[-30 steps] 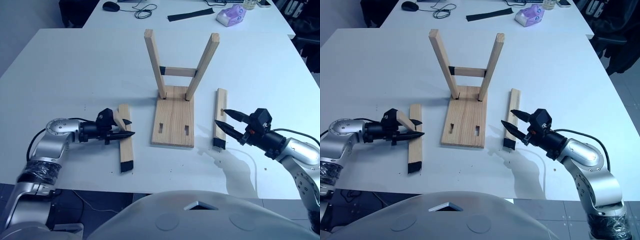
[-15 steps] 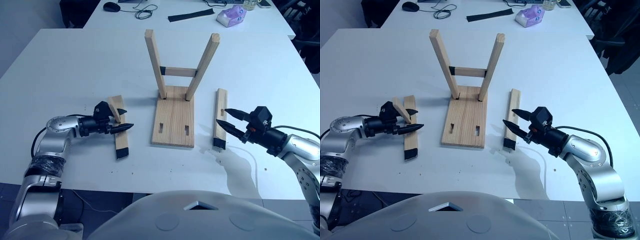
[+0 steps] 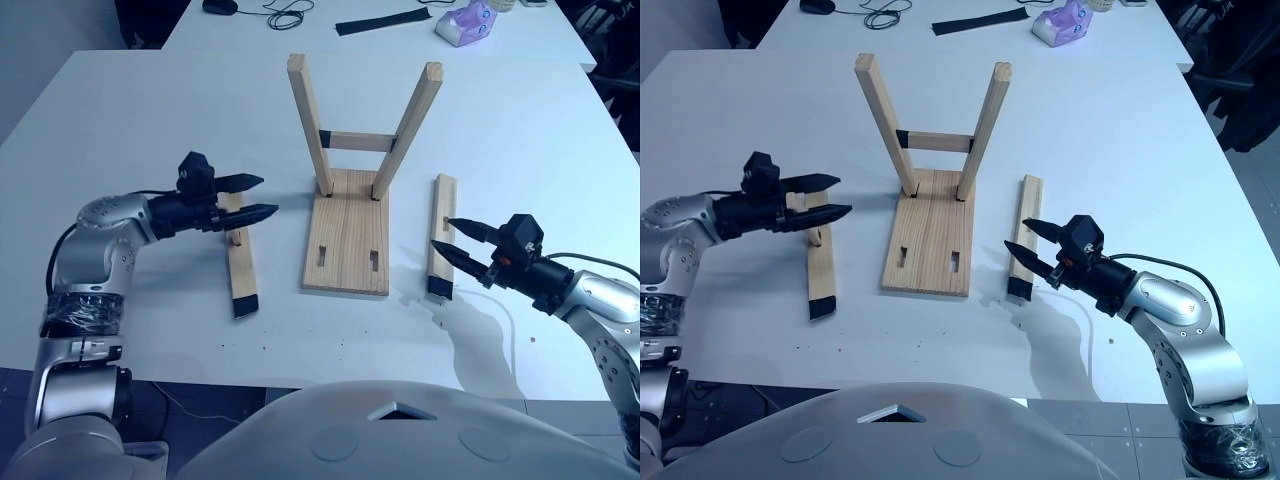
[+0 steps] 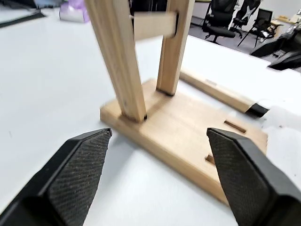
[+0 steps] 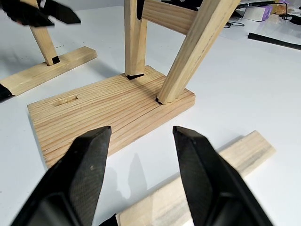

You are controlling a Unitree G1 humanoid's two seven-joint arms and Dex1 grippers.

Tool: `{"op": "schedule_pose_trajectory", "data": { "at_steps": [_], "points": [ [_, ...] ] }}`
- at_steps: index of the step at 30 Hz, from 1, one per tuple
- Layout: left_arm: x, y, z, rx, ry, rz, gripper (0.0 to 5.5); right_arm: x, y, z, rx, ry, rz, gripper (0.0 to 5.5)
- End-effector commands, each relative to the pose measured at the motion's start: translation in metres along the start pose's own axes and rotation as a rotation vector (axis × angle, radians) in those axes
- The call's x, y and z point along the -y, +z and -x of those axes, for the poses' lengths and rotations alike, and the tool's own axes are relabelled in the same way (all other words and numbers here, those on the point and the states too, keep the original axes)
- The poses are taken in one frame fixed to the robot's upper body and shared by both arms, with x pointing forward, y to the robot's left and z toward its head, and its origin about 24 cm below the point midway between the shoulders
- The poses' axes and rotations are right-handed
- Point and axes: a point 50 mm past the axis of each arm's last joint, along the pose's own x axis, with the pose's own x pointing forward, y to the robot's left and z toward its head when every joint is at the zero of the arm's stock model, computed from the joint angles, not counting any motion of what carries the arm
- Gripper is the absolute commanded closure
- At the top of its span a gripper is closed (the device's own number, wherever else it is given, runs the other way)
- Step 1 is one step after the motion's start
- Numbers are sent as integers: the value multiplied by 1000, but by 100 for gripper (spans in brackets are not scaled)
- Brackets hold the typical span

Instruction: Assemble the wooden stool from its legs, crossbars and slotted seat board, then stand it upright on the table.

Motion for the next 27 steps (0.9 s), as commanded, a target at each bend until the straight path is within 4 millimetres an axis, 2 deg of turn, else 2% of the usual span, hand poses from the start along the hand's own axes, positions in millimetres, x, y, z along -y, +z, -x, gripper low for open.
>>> {"op": "schedule_pose_trajectory", "data": {
  "at_steps": [1,6,10,19,27],
  "points": [
    [2,33,5,47,-22,-39,174,-1,2,0,6,2,13,309],
    [6,52,9,77,-30,-77,174,0,3,0,8,3,18,309],
    [17,64,9,112,-83,-65,240,-2,2,1,5,-2,14,309],
    [18,66,12,113,-89,-44,244,-4,0,0,6,-7,11,309],
    [18,60,16,75,-102,-41,244,-6,-2,3,-4,-16,12,309]
  ]
}}
